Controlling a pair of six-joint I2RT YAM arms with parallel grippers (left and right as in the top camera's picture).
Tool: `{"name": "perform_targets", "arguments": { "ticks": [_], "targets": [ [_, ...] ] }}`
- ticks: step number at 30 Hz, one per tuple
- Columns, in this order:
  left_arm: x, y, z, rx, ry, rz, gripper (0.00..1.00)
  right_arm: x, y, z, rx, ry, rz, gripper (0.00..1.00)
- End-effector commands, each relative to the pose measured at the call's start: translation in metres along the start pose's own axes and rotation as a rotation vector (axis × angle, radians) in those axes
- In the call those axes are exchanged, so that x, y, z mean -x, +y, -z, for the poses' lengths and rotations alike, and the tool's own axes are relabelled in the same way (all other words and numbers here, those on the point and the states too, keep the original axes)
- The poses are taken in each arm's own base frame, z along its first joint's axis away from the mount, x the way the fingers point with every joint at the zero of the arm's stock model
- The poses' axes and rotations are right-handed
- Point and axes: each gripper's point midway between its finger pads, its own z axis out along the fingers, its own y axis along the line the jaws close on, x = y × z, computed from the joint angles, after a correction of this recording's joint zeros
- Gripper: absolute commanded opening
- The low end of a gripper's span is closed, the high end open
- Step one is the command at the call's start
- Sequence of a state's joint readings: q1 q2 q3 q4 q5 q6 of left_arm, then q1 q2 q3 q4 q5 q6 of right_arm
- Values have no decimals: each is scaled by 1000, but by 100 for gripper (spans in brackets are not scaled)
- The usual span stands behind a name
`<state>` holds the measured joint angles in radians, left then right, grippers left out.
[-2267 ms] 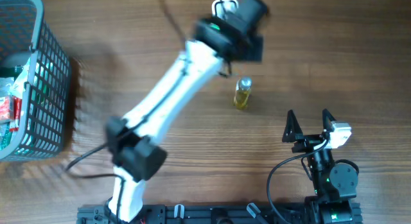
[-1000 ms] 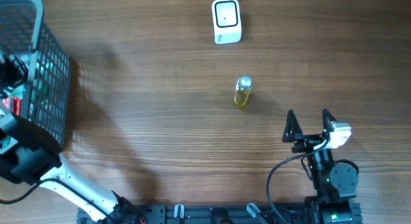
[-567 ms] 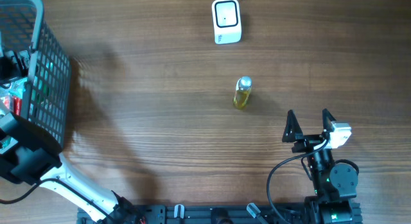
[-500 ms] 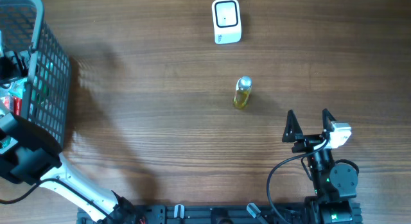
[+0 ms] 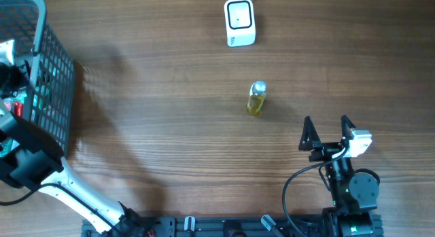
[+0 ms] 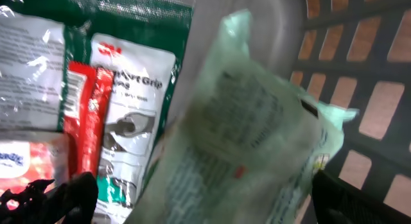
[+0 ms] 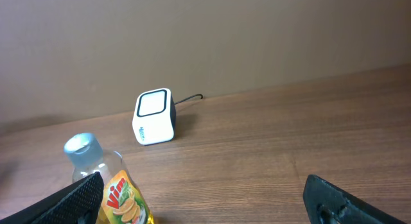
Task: Scan the item barcode
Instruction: 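Return the left gripper to the basket and grasp the green-white wipes pack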
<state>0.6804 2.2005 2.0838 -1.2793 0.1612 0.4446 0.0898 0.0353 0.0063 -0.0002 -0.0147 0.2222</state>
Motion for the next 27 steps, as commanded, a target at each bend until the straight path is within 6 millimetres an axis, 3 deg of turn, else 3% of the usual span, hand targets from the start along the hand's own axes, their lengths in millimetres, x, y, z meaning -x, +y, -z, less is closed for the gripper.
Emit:
{"name": "perform_targets", "arguments": {
  "ticks": [1, 5, 10, 18, 25, 27],
  "targets": [
    [-10, 8, -6, 48, 54, 51, 100, 2, -2, 0, -8, -11, 10, 100],
    [-21, 23, -1, 147, 99, 124, 100, 2, -2, 0, -8, -11, 10, 100],
    [-30, 19, 0, 135, 133, 148, 100, 2, -2, 0, -8, -11, 10, 100],
    [-21, 11, -2, 81, 95, 148, 100, 2, -2, 0, -8, -11, 10, 100],
    [-36, 9, -28, 64, 138, 154, 100, 2, -2, 0, -8, -11, 10, 100],
    [-42, 5, -35, 42, 155, 157, 94, 2, -2, 0, -8, -11, 11, 100]
  ]
}}
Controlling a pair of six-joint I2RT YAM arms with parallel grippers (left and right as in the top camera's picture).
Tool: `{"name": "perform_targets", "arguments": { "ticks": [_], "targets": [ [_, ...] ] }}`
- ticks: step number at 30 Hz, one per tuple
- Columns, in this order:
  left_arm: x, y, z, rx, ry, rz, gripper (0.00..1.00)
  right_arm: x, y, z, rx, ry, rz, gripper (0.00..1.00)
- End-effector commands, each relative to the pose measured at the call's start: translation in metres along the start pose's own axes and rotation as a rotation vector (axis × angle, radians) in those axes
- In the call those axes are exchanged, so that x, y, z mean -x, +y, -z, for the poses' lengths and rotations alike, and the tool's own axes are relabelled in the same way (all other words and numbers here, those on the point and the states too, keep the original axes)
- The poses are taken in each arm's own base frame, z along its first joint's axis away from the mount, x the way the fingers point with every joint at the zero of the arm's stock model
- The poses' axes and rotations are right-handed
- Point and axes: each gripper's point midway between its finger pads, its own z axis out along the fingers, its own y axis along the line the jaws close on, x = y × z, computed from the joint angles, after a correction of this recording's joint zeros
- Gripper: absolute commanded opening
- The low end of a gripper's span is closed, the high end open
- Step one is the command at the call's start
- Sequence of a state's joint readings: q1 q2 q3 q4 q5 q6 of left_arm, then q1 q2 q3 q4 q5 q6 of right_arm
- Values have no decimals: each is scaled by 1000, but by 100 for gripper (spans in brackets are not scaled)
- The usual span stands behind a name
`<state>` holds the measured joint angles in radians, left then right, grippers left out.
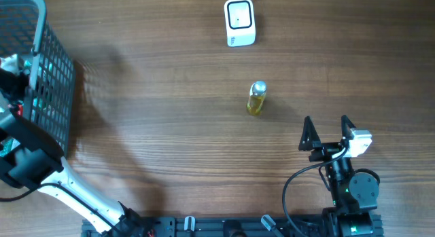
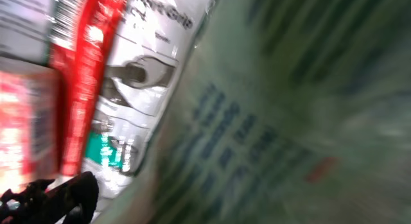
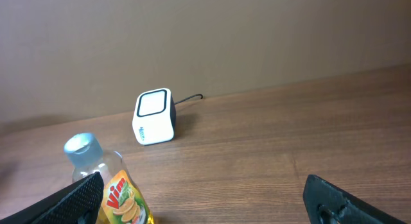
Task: Scan the item barcode
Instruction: 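Return the left gripper to the basket and grasp the green-white wipes pack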
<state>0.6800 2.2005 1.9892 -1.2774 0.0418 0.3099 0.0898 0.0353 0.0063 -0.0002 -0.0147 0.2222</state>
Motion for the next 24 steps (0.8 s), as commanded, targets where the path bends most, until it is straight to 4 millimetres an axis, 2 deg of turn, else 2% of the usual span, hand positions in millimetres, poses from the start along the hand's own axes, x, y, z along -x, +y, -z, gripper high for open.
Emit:
{"name": "perform_targets", "arguments": {
  "ticks": [1, 9, 12, 14, 18, 21, 24],
  "targets": [
    [-11, -11, -17, -62, 38, 11, 84, 2, -2, 0, -8, -11, 10, 100],
    [-7, -12, -16, -66, 23, 10, 44, 2, -2, 0, -8, -11, 10, 100],
    [-5, -11, -13, -63, 12, 10, 40, 2, -2, 0, -8, -11, 10, 100],
    [1, -10, -3, -54, -26, 29, 39, 2, -2, 0, -8, -11, 10, 100],
    [19, -8, 40, -20, -177, 42, 36, 2, -2, 0, -8, -11, 10, 100],
    [35, -6, 95, 9, -355, 79, 34, 2, -2, 0, -8, -11, 10, 100],
    [41, -8, 168, 39, -566, 102, 36, 2, -2, 0, -8, -11, 10, 100]
  ]
}}
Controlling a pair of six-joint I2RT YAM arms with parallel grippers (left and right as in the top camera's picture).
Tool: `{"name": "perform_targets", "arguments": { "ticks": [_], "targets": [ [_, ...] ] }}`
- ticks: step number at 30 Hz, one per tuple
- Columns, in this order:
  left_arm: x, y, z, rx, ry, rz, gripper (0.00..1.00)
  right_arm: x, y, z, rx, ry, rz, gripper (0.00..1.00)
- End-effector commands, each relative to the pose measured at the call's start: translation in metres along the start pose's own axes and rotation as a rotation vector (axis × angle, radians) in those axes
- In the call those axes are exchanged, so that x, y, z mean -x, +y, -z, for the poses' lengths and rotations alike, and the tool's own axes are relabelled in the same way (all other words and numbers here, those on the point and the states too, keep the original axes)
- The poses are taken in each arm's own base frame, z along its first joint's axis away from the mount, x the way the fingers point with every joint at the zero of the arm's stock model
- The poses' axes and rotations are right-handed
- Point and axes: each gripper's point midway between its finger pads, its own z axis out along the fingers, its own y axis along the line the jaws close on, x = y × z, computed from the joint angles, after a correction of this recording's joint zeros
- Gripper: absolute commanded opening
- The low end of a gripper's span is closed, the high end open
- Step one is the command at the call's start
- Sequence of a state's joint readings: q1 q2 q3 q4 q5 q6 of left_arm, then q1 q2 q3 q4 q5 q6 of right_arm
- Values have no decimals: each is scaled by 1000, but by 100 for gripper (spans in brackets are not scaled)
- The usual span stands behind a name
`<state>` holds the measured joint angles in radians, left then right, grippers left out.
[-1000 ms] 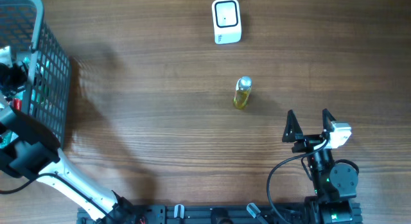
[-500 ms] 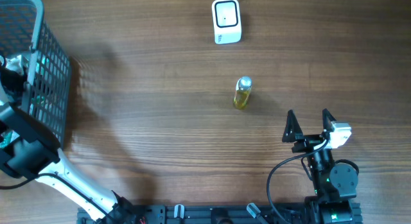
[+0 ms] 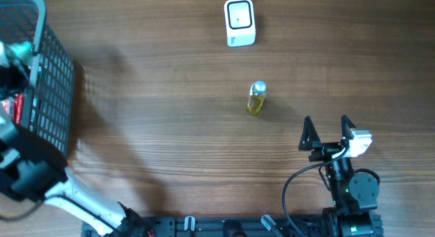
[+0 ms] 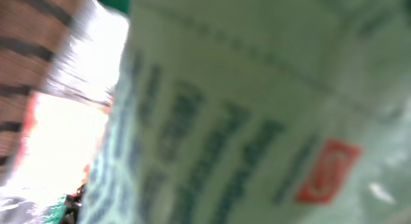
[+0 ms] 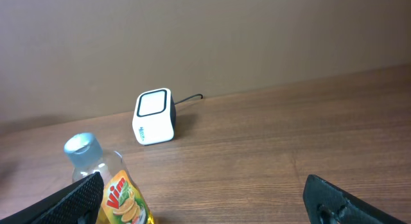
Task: Scan the item barcode
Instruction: 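Return the left gripper to the basket and grasp the green-white wipes pack, then place the wipes pack upright on the table left of the bottle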
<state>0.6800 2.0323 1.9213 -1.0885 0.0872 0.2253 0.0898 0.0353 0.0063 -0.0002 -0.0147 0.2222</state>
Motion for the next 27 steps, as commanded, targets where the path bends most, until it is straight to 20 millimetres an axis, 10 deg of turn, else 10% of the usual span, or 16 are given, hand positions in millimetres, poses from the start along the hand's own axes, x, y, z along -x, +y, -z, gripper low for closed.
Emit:
{"name": "perform_targets", "arguments": {
  "ticks": [1, 7, 12, 18, 27],
  "targets": [
    [42, -7, 126, 28, -347, 46, 36, 2, -2, 0, -8, -11, 10, 100],
    [29, -31, 255, -27, -626, 214, 31, 2, -2, 0, -8, -11, 10, 100],
    [-24, -111, 315, -208, -651, 186, 25, 2, -2, 0, -8, -11, 10, 100],
    [-113, -216, 273, -360, -259, 60, 23, 2, -2, 0, -8, -11, 10, 100],
    [-223, -325, 144, -256, 39, -33, 13, 2, -2, 0, -8, -11, 10, 100]
  ]
}}
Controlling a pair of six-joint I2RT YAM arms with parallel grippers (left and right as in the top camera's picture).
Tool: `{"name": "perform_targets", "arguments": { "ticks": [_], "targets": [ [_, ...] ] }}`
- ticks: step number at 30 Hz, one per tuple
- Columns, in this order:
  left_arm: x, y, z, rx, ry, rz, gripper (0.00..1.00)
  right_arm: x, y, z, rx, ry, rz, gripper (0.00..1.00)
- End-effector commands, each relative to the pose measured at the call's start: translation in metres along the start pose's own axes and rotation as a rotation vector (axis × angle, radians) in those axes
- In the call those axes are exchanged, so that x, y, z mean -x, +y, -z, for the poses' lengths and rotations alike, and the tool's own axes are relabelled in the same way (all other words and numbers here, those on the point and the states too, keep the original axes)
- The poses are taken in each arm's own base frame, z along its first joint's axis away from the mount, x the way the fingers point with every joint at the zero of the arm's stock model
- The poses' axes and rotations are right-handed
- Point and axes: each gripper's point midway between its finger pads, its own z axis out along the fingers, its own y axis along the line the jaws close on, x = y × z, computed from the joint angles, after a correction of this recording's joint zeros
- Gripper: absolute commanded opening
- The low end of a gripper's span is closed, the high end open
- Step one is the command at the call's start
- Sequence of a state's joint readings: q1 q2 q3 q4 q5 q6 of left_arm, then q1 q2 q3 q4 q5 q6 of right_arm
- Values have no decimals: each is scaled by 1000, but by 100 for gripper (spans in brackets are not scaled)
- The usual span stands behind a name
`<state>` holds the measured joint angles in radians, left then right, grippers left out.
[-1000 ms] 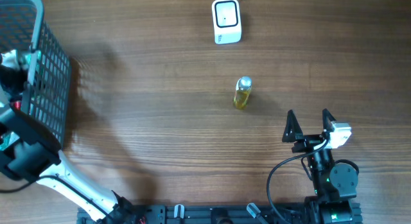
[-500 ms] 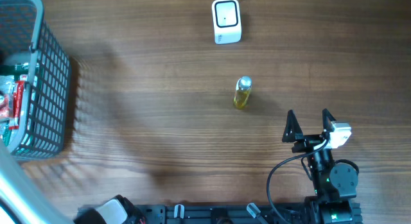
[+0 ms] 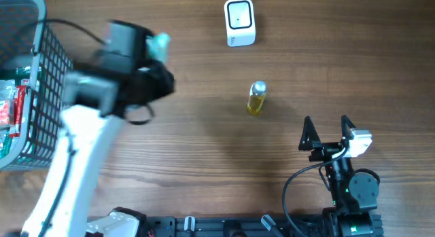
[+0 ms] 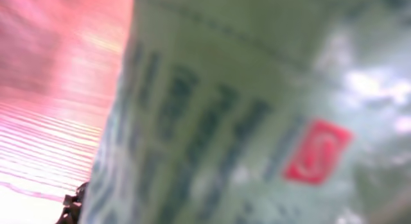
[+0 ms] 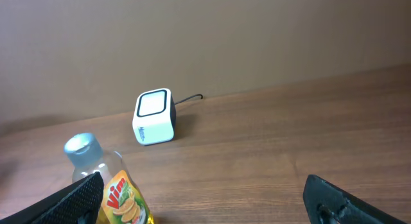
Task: Scan the item barcode
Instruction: 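Place the wipes pack upright on the table left of the bottle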
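A pale green printed packet [image 4: 244, 121] with a small red mark fills the left wrist view, blurred. From overhead my left gripper [image 3: 153, 52] hangs over the table's left-centre, shut on that packet [image 3: 162, 40]. The white scanner [image 3: 239, 22] stands at the far edge, seen as well from the right wrist [image 5: 154, 117]. My right gripper [image 3: 327, 134] rests open near the front right, nothing between its fingers.
A yellow Vim bottle [image 3: 256, 98] stands mid-table, just ahead of the right gripper's left finger [image 5: 83, 195]. A grey wire basket [image 3: 42, 40] with red and white packs [image 3: 15, 104] sits at the left edge. The scanner's cable runs off the far side.
My left arm has moved out of the basket to the right and now holds the green packet over the table, left of the scanner. The right arm has not moved.
My left gripper was down inside the basket, open above the green packet among other packs. Then it was closer in on the packet, which filled its view. Now it holds the packet clear of the basket, over the table.
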<state>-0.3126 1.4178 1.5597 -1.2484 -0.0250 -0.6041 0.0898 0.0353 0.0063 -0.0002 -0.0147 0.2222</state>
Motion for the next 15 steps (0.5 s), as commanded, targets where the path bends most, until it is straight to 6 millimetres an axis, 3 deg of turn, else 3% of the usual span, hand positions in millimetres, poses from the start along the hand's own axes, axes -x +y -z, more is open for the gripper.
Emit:
{"name": "perform_targets", "arguments": {
  "ticks": [1, 6, 12, 14, 15],
  "targets": [
    [-35, -22, -51, 31, 26, 41, 12, 2, -2, 0, -8, -11, 10, 100],
    [-84, -41, -124, 52, 95, -18, 8, 2, -2, 0, -8, -11, 10, 100],
    [-111, -47, -172, 114, 161, -67, 11, 2, -2, 0, -8, -11, 10, 100],
    [-115, -46, -178, 124, 174, -71, 18, 2, -2, 0, -8, -11, 10, 100],
    [-116, -46, -179, 124, 179, -71, 36, 2, -2, 0, -8, -11, 10, 100]
  ]
}}
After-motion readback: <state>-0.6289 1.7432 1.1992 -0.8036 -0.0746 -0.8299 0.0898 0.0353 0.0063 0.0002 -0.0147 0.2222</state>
